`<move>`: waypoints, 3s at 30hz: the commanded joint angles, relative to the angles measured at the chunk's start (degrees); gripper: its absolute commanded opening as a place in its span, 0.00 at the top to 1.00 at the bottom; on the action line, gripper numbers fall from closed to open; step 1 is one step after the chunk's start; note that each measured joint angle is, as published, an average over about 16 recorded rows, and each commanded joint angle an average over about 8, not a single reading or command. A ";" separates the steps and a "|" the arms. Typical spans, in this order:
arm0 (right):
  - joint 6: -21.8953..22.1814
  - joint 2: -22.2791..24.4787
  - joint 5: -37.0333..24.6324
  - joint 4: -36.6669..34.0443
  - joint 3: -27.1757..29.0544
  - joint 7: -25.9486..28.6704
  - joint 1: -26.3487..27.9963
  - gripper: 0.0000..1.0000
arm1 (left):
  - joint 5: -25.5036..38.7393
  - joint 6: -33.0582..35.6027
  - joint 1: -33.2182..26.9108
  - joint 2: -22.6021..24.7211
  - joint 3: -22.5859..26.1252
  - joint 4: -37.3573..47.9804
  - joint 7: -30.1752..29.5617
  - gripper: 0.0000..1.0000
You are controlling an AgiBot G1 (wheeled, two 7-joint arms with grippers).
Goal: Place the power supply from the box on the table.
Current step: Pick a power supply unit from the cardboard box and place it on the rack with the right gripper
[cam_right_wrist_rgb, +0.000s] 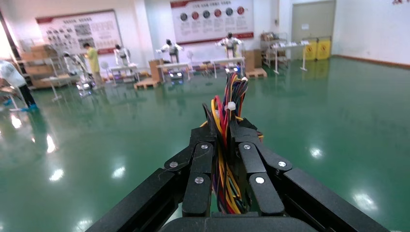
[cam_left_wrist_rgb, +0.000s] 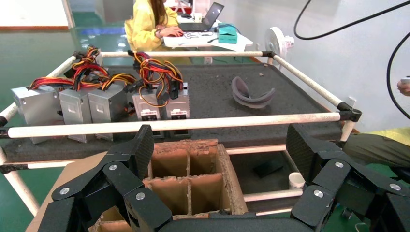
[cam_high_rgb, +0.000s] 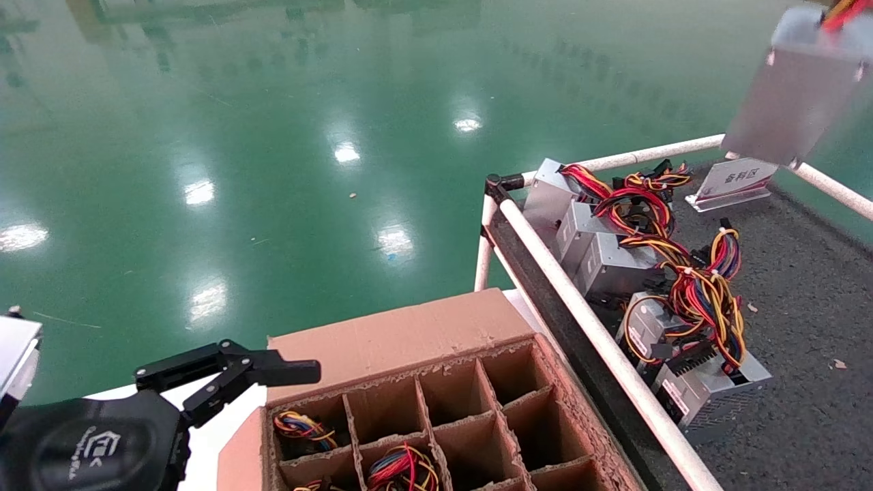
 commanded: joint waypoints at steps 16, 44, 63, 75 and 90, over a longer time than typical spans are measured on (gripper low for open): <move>-6.30 4.18 4.14 -10.94 2.72 -9.25 -4.64 1.00 | -0.02 -0.01 -0.01 -0.01 0.03 0.00 0.01 0.00; -9.16 0.86 1.96 -25.54 1.44 -21.91 -4.77 1.00 | -0.05 -0.03 -0.02 -0.03 0.08 0.00 0.04 0.00; -6.74 -6.86 1.85 -31.21 1.07 -30.53 -8.63 1.00 | -0.08 -0.05 -0.03 -0.04 0.11 0.00 0.06 0.00; -2.93 -11.55 1.26 -36.09 0.83 -36.05 -8.22 1.00 | -0.09 -0.05 -0.03 -0.05 0.13 0.00 0.07 0.00; 2.37 -14.49 -1.09 -39.21 -0.55 -41.70 -7.62 0.00 | -0.11 -0.07 -0.02 -0.06 0.14 0.01 0.08 0.00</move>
